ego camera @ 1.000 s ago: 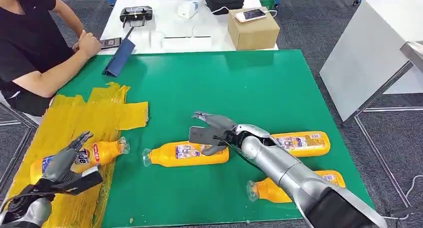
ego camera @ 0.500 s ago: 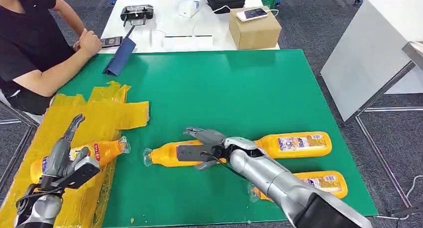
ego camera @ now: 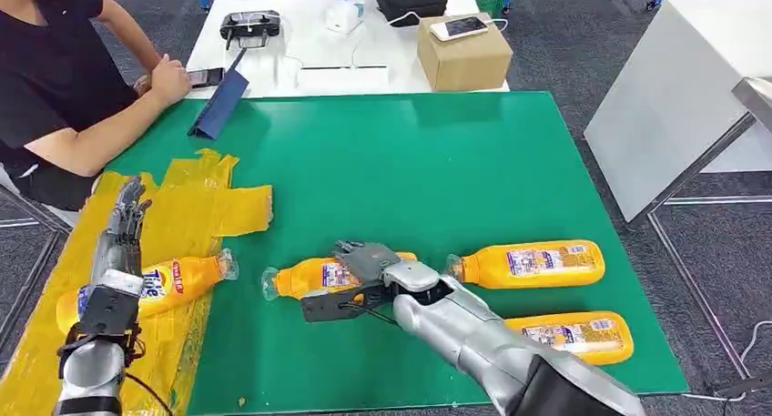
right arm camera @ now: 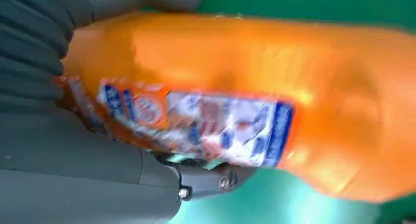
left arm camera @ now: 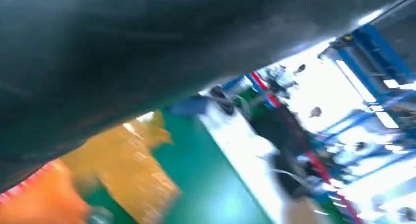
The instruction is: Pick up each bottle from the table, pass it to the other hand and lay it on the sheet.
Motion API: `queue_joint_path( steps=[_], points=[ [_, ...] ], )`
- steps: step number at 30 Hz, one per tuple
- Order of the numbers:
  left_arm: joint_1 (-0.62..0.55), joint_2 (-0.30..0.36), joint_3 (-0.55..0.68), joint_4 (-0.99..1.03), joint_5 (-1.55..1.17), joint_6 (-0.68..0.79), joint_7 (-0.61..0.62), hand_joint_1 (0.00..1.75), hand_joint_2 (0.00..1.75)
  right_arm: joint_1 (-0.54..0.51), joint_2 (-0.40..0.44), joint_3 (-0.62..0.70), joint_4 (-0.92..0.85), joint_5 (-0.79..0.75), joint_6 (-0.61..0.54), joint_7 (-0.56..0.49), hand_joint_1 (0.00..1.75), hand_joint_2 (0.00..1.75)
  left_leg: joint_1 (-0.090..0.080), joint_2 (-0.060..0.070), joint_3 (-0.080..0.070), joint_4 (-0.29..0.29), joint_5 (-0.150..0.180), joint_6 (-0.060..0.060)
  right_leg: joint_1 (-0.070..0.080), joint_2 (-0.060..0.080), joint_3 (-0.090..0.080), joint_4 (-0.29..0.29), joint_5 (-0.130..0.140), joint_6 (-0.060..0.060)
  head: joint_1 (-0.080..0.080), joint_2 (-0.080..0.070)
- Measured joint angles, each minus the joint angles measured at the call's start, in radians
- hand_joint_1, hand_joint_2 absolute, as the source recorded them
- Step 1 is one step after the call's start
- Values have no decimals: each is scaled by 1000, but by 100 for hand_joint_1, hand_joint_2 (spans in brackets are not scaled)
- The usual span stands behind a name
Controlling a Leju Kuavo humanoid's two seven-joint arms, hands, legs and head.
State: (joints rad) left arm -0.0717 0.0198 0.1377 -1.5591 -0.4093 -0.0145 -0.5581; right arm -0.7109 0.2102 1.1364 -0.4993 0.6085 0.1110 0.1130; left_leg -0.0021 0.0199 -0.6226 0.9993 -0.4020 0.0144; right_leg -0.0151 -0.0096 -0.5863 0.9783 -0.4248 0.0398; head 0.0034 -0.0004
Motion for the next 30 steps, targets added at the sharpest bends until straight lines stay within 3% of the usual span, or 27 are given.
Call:
queue_joint_path(
  steps=[5, 15, 17, 18, 20, 24, 25, 30],
  points=[
    [-5, -29, -1, -32, 13, -14, 6, 0, 0, -4, 13, 18, 42, 12, -10, 5, 175, 175, 0, 0, 10, 0, -3, -2, 0, 0, 8, 0, -3, -4, 0, 0],
    [-11, -59, 3, -45, 122, -70, 51, 0, 0, -6, 19, 4, 64, 32, -25, 8, 175, 175, 0, 0, 12, 0, -2, -1, -1, 0, 12, 0, -4, -1, 0, 0],
    [-7, -65, 13, -45, 270, -165, 112, 0, 0, 0, 19, -23, 64, 6, -89, 3, 175, 175, 0, 0, 12, 0, -2, -1, -1, 0, 15, 0, -4, -1, 0, 0],
    [1, -67, 24, -46, 353, -210, 134, 0, 0, 5, 21, -44, 62, -15, -140, -23, 175, 175, 0, 0, 11, 0, -3, -1, -1, 0, 23, 0, -3, -1, -1, 0],
    [30, -76, 42, -56, 468, -269, 154, 0, 0, 26, 19, -111, 30, -72, -240, -97, 175, 175, 0, 2, 12, 0, -2, -1, 0, 0, 22, 0, -3, -1, 0, 0],
    [80, -93, 69, -86, 507, -291, 163, 0, 0, 75, -8, -241, -73, -93, -250, -116, 175, 175, -1, 3, 8, 0, -1, 0, -1, 1, 17, 0, -1, -3, 0, 0],
    [85, -97, 72, -90, 508, -294, 164, 0, 175, 85, -11, -260, -94, -90, -247, -114, 175, 175, -1, 3, 7, 0, -1, 0, -1, 1, 16, 0, 0, -2, 0, 0],
    [115, -111, 85, -116, 547, -294, 175, 0, 175, 160, -29, -353, -222, -131, -257, -205, 175, 175, 0, 3, 4, 0, 0, 0, 1, 1, 15, 1, 0, -2, 0, 0]
  ],
)
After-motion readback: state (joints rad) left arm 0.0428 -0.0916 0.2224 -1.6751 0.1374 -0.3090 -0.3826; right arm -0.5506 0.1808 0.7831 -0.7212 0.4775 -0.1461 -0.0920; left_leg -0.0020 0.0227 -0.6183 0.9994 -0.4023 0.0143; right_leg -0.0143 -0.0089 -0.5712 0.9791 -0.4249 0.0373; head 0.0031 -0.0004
